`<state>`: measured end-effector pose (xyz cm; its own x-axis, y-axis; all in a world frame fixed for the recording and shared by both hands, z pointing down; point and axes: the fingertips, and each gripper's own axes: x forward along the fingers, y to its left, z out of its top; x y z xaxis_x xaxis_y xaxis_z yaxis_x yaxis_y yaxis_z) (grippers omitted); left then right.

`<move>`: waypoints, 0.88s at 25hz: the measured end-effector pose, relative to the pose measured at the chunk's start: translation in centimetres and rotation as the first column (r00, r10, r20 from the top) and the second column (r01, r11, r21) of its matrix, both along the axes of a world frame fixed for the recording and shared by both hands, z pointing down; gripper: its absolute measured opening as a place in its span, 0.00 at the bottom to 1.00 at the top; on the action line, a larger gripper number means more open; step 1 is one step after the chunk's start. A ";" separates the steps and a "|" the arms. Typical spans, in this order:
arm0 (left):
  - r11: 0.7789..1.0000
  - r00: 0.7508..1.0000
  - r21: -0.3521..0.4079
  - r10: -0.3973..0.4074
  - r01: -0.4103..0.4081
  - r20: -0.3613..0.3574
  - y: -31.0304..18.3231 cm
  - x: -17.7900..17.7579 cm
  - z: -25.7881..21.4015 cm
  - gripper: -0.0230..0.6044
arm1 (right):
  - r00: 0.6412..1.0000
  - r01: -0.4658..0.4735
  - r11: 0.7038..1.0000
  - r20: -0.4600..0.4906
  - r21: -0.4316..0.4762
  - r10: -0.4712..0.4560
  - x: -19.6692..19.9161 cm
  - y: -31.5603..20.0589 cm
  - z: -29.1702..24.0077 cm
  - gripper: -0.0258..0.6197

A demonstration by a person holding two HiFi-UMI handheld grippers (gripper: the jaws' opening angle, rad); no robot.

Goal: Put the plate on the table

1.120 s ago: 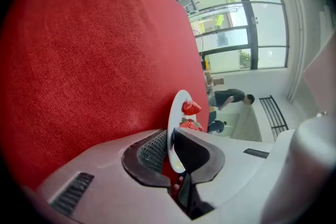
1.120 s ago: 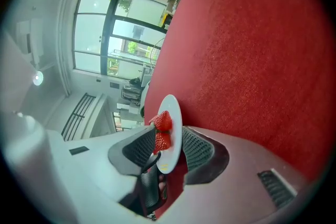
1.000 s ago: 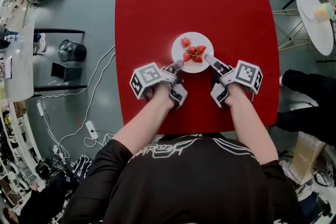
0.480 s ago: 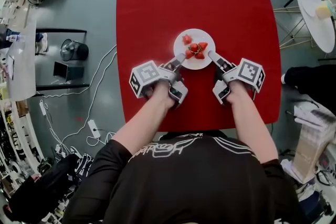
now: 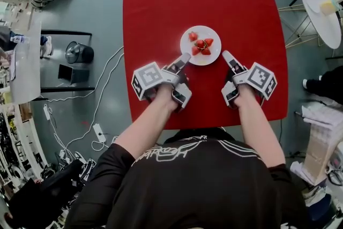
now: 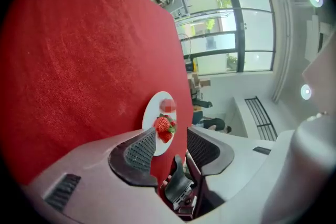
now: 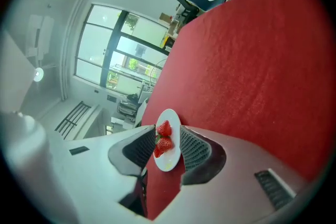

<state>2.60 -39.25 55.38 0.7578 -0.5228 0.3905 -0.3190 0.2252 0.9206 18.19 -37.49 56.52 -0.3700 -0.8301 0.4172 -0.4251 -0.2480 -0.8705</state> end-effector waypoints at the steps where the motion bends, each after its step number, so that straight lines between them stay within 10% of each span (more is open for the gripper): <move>1: 1.000 1.000 0.019 0.014 -0.014 -0.007 0.3 0.0 -0.7 0.33 | 1.000 0.009 1.000 -0.010 0.021 -0.009 -0.2 0.4 -0.7 0.23; 6: 0.986 0.993 0.143 0.097 -0.086 -0.074 2.8 -1.1 -4.7 0.11 | 0.982 0.164 0.980 -0.108 0.115 -0.152 -3.6 4.0 -4.3 0.13; 9: 0.938 0.972 0.293 0.217 -0.183 -0.090 4.8 -1.2 -7.8 0.05 | 0.946 0.249 0.956 -0.251 0.157 -0.205 -5.3 6.5 -6.7 0.09; 16: 0.756 0.899 0.506 0.426 -0.416 0.102 11.4 -3.8 -11.5 0.05 | 0.865 0.400 0.868 -0.433 0.293 -0.252 -11.0 12.1 -13.2 0.06; 22: 0.491 0.834 0.699 0.469 -0.521 0.292 16.2 -4.9 -16.7 0.05 | 0.739 0.550 0.780 -0.608 0.297 -0.290 -14.9 15.7 -17.3 0.06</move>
<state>-2.26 -23.03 38.66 0.9759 -0.1879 0.1110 -0.2134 -0.7153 0.6655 3.27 -21.81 39.26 -0.5683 -0.7718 0.2853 -0.7888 0.4124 -0.4557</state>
